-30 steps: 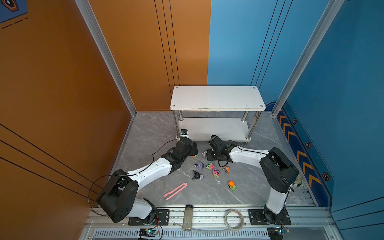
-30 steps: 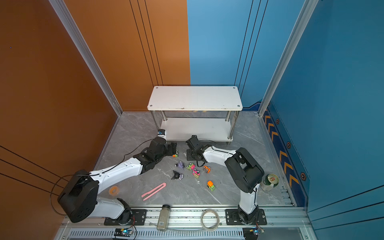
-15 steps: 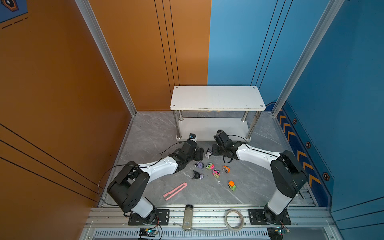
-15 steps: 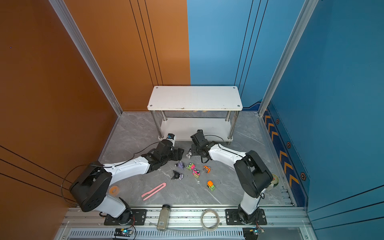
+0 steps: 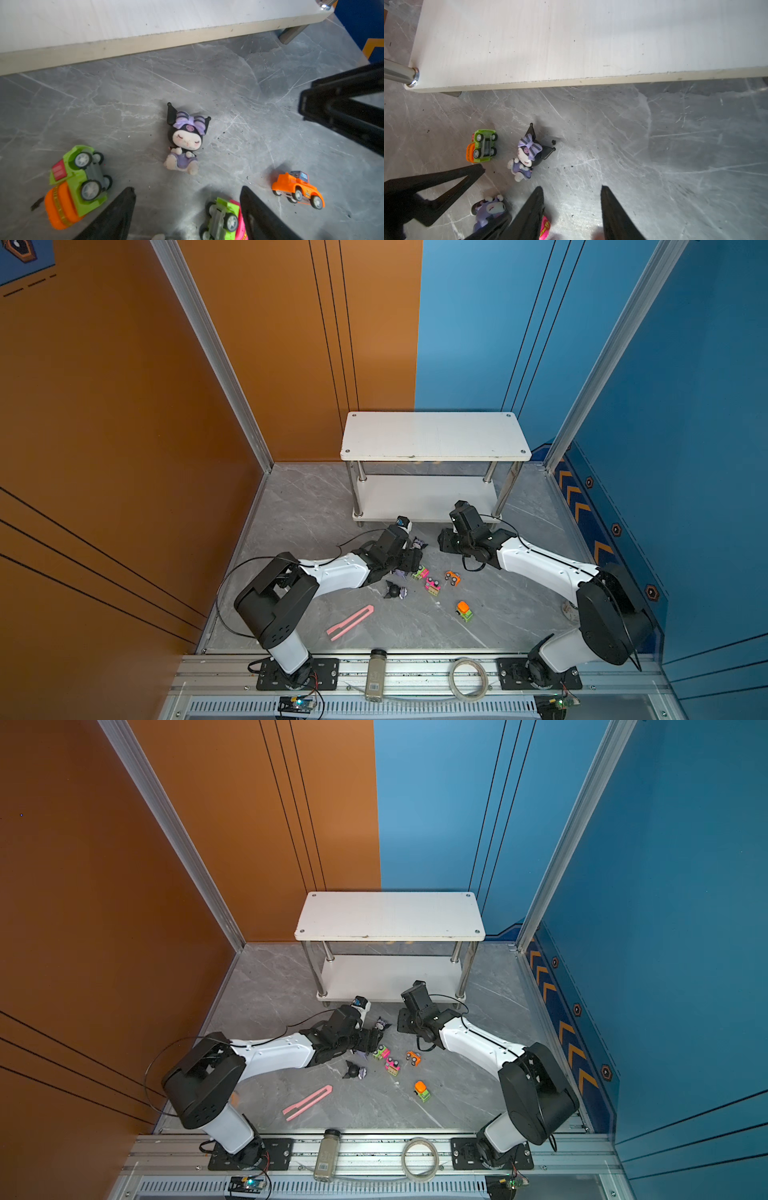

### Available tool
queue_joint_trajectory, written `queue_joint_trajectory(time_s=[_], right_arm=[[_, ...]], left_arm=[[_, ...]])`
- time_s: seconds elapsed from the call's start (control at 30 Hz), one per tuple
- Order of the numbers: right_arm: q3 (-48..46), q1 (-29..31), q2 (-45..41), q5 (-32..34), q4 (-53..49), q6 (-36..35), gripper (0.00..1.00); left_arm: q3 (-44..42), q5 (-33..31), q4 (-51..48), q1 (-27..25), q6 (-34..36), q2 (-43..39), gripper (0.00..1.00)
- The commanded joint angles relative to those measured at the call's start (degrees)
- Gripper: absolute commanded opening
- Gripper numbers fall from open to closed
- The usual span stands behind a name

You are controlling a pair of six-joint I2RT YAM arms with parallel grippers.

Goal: Place and organize the plastic toys onto the shelf

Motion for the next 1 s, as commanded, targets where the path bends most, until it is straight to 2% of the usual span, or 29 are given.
queue_joint_trajectory(time_s=[0.0, 0.1, 0.3, 0.43, 0.63, 0.73, 0.9, 0.97], right_arm=[[-1.16, -0.3, -2.09, -0.62, -0.19, 0.55, 0.5], [-1.9, -0.33, -2.95, -0.43, -0.46, 0.55, 0.51], [-3.09, -0.6, -4.1, -0.01, -0.31, 0.55, 0.52], [-3.37, -0.78, -4.27, -0.15, -0.19, 0.55, 0.52], [-3.62, -0.91, -4.45, -0.15, -0.19, 0.55, 0.53], [-3.8, -0.91, -4.54, -0.16, -0.28, 0.55, 0.54], [-3.89, -0.91, -4.63, -0.01, -0.23, 0.63, 0.53], [-3.66, -0.96, -4.66, -0.31, -0.5, 0.72, 0.54]], left_arm=[[3.61, -0.29, -1.9, -0.15, 2.48, 2.73, 0.79], [5.45, 0.71, -2.39, -0.06, 2.89, 4.87, 0.73], [7.59, 1.18, -2.38, -0.58, 2.87, 8.0, 0.72], [8.45, 1.3, -2.42, -0.72, 3.07, 9.83, 0.61], [9.96, 0.55, -3.53, -0.6, 4.45, 11.7, 0.61], [10.37, 0.47, -4.14, -0.61, 5.0, 12.52, 0.53], [10.45, -0.01, -4.06, -0.6, 5.26, 12.5, 0.31], [10.33, -0.55, -4.06, -0.69, 5.59, 11.9, 0.27]])
